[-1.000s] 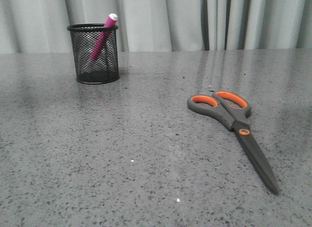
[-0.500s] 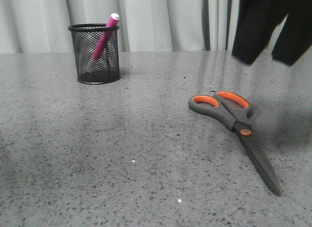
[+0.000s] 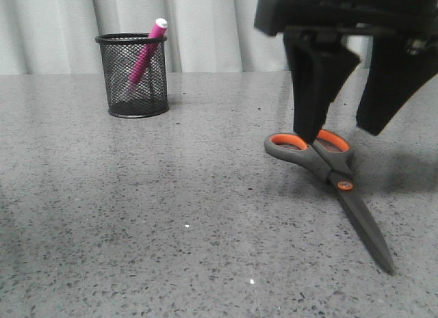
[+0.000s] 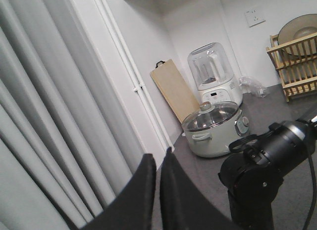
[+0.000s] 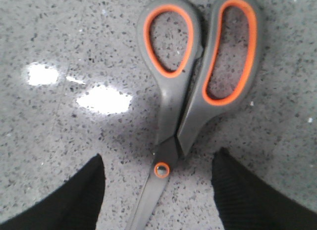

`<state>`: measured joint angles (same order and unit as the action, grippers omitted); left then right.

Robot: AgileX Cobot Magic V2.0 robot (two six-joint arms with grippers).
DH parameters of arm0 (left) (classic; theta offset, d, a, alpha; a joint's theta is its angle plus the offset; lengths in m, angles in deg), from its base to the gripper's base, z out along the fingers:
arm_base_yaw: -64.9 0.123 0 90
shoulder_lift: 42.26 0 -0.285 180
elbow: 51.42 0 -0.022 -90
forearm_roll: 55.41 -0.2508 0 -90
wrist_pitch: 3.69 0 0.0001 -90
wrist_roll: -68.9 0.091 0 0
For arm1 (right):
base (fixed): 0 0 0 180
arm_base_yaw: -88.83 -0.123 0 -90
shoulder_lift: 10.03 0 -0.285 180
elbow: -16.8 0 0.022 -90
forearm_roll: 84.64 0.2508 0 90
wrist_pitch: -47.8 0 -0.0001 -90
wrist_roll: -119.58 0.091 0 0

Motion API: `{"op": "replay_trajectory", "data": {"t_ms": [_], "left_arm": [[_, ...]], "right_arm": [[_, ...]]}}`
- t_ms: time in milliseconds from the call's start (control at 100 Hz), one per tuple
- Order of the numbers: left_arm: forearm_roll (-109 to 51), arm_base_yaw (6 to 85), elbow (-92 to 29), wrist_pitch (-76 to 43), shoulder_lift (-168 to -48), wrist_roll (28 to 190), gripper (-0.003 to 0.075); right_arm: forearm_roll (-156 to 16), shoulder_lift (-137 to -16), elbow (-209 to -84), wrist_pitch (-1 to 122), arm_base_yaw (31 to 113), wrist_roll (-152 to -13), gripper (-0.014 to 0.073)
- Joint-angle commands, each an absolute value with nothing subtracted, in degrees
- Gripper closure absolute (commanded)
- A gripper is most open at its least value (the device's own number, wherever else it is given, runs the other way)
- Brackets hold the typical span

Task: Put pen and scissors into bin
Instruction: 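Lower the right gripper onto the scissors handles and close it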

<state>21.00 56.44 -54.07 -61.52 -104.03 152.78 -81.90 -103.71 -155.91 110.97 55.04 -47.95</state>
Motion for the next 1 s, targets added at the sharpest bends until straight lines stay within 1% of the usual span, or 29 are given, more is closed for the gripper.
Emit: {"op": "replay_trajectory", "data": {"t_ms": [0, 170, 400, 790, 840, 890, 900, 910, 960, 990], "left_arm": [[24.4, 55.8, -55.2, -59.3, -103.6, 152.0, 0.0725], [24.5, 55.8, -55.2, -59.4, -103.4, 150.6, 0.0725], [24.2, 53.3, -55.2, -59.4, -103.0, 150.6, 0.0725], [24.2, 51.8, -55.2, -59.6, -103.0, 150.6, 0.0725], [24.2, 51.3, -55.2, -59.6, -103.0, 150.6, 0.0725], [24.2, 51.3, -55.2, -59.6, -103.0, 150.6, 0.0725], [24.2, 51.3, -55.2, -59.6, -103.0, 150.6, 0.0725], [24.2, 51.3, -55.2, -59.6, -103.0, 150.6, 0.0725], [24.2, 51.3, -55.2, -59.6, -103.0, 150.6, 0.0725], [24.2, 51.3, -55.2, -59.6, -103.0, 150.6, 0.0725]], "right_arm": [[-81.9, -103.7, -157.7, 109.8, 54.9, -46.7, 0.0174], [-81.9, -106.3, -157.7, 110.9, 54.9, -45.7, 0.0174], [-82.4, -107.9, -157.7, 111.1, 54.9, -45.6, 0.0174], [-84.6, -112.0, -157.7, 106.0, 55.1, -42.6, 0.0181], [-85.2, -112.3, -157.7, 105.8, 55.1, -42.6, 0.0207], [-85.4, -112.6, -157.7, 105.8, 55.1, -42.6, 0.026], [-85.5, -112.7, -157.7, 105.8, 55.1, -42.6, 0.0291], [-85.5, -112.7, -157.7, 105.8, 55.1, -42.6, 0.0291], [-85.9, -113.0, -157.7, 105.8, 55.1, -42.6, 0.0378], [-86.3, -113.2, -157.7, 105.8, 55.1, -42.6, 0.0447]]}}
